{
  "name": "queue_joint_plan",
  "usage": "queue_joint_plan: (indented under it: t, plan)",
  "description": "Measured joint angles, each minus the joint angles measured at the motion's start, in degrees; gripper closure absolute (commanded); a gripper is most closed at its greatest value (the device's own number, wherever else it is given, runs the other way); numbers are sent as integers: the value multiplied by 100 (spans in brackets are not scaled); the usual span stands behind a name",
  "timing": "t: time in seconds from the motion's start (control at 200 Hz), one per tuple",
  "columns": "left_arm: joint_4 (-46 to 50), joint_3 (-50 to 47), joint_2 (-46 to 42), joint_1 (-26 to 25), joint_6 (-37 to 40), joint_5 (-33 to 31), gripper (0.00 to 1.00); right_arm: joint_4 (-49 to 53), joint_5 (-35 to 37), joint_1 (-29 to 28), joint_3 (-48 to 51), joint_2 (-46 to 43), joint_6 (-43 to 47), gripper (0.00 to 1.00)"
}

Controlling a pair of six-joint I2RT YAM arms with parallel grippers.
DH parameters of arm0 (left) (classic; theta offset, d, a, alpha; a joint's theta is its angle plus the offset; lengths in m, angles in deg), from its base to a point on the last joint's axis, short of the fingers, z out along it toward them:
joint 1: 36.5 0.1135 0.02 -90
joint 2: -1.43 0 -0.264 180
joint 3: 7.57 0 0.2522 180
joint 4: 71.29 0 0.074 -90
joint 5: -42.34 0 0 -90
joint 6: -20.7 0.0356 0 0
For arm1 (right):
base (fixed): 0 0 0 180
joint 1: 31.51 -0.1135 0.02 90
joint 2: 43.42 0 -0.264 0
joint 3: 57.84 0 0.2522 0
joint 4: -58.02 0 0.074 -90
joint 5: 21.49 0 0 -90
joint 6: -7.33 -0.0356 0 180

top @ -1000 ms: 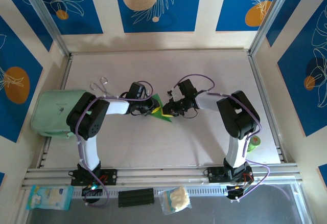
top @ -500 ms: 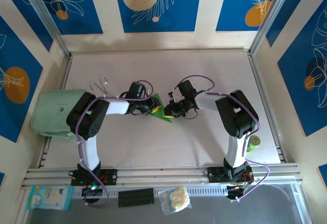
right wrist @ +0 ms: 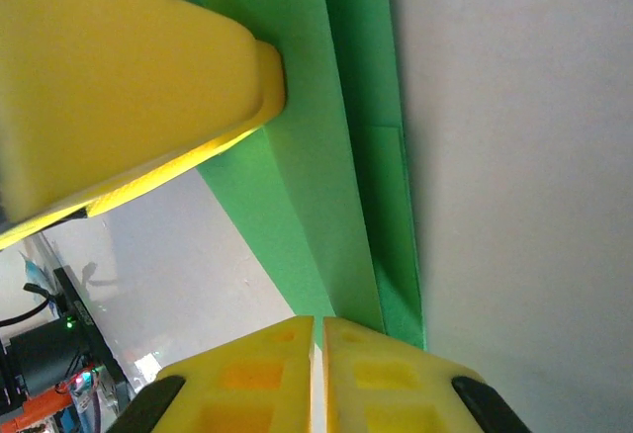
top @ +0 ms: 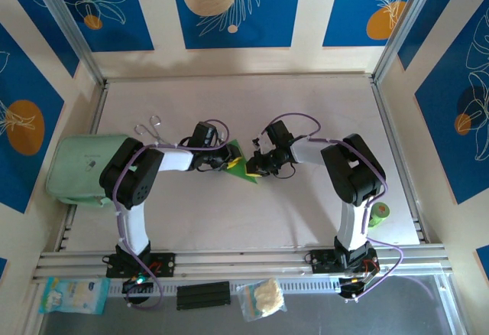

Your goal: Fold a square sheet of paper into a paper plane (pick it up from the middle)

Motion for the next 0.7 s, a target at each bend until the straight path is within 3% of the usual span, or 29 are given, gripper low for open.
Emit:
queue_joint_plan:
  t: [0.7]
  plan:
    - [-24, 0, 22, 7, -39, 20, 66, 22, 199, 11, 0, 0, 2, 88]
